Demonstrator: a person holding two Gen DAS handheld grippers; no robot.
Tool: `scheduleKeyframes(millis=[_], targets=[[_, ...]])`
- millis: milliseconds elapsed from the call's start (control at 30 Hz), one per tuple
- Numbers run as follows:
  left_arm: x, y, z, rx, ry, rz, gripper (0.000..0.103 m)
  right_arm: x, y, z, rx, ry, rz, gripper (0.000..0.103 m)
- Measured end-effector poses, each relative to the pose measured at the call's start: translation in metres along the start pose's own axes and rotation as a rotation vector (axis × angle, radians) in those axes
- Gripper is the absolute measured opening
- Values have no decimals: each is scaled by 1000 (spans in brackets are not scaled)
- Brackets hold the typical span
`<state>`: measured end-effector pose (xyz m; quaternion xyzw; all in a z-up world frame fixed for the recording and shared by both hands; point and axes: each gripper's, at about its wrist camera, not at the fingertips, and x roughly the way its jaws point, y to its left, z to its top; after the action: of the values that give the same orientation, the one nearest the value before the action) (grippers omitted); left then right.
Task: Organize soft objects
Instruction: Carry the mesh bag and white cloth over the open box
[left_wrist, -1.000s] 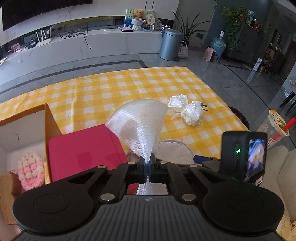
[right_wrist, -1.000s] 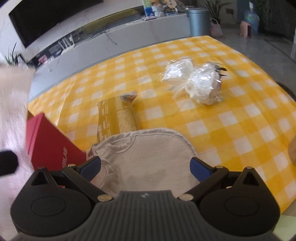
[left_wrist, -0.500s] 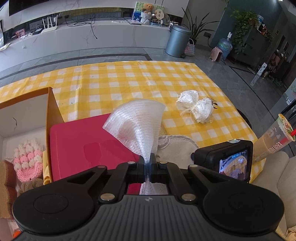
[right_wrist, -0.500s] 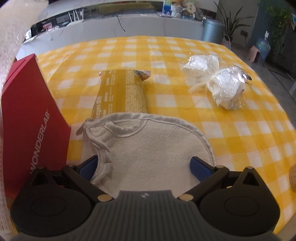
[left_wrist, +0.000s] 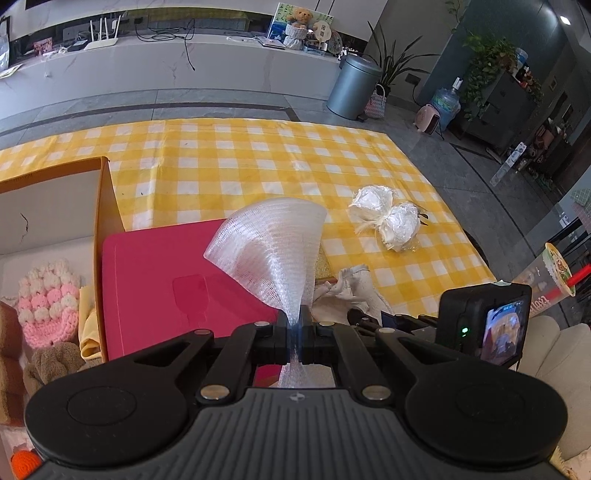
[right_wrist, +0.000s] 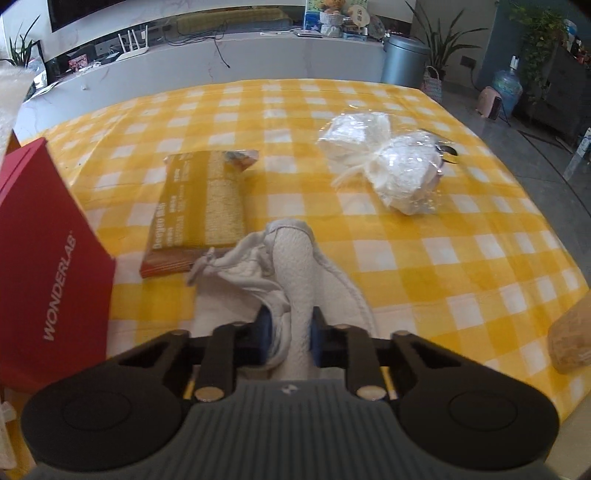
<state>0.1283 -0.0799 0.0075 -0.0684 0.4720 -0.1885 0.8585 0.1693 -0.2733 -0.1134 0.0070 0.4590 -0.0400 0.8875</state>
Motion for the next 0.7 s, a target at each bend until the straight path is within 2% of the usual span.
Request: scheduleKeyframes(millis=[200,400,467,600,700], targets=[[1,-6,-1,-5,5,-11,3,-14,-24,2,107,-8,88,15],[-6,-21,-3,24,-10,-30,2,-39,-44,12,199,-85,159,15],[-12,-26,-6,31,-29,-33,2,-47,-51,13,238,-98,215,15],[-33,-30,-18,11,-76,-62,3,-55,-66,15,358,-100,392,15],[-58,-29,-28,0,-141,-93,2,-66,-68,16,386,-132,451,15]])
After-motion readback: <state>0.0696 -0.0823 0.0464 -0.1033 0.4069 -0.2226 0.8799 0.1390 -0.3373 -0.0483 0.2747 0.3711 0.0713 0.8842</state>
